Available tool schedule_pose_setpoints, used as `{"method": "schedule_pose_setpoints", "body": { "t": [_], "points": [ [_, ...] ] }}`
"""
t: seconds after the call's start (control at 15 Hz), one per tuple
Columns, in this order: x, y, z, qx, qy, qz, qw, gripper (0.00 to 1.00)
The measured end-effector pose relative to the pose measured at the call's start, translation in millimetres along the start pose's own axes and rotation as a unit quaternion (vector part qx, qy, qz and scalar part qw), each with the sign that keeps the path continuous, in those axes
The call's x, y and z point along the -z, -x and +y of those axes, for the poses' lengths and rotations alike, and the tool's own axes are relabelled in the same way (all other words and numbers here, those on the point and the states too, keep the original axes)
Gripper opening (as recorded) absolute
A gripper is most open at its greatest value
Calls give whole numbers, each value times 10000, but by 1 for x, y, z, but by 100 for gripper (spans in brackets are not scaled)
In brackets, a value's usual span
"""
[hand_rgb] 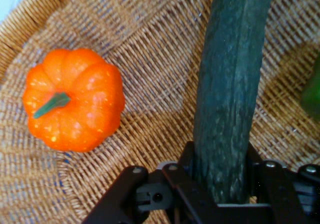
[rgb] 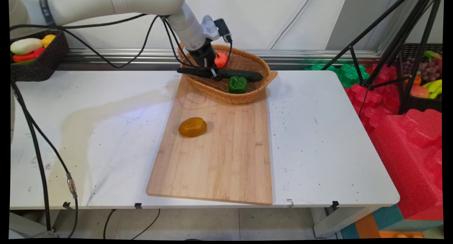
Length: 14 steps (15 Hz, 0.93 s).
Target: Place the picked object on the cutting board
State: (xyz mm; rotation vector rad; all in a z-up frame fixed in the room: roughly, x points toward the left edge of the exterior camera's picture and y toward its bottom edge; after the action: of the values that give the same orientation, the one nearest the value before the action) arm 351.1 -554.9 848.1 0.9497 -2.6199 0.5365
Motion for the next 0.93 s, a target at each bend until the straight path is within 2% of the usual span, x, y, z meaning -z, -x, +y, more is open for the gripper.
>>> {"method": "schedule_pose_setpoints", "body": {
  "t": [0.33, 0.53, 0.73, 0.93],
  "points": [
    [45, 4, 10, 25, -266, 349, 9990, 0],
    [80, 13, 22, 153, -401, 602, 9973, 0],
    [108, 26, 39, 298, -430, 784, 9955, 0],
    [137, 45, 65, 506, -375, 918, 9938, 0]
  ]
}}
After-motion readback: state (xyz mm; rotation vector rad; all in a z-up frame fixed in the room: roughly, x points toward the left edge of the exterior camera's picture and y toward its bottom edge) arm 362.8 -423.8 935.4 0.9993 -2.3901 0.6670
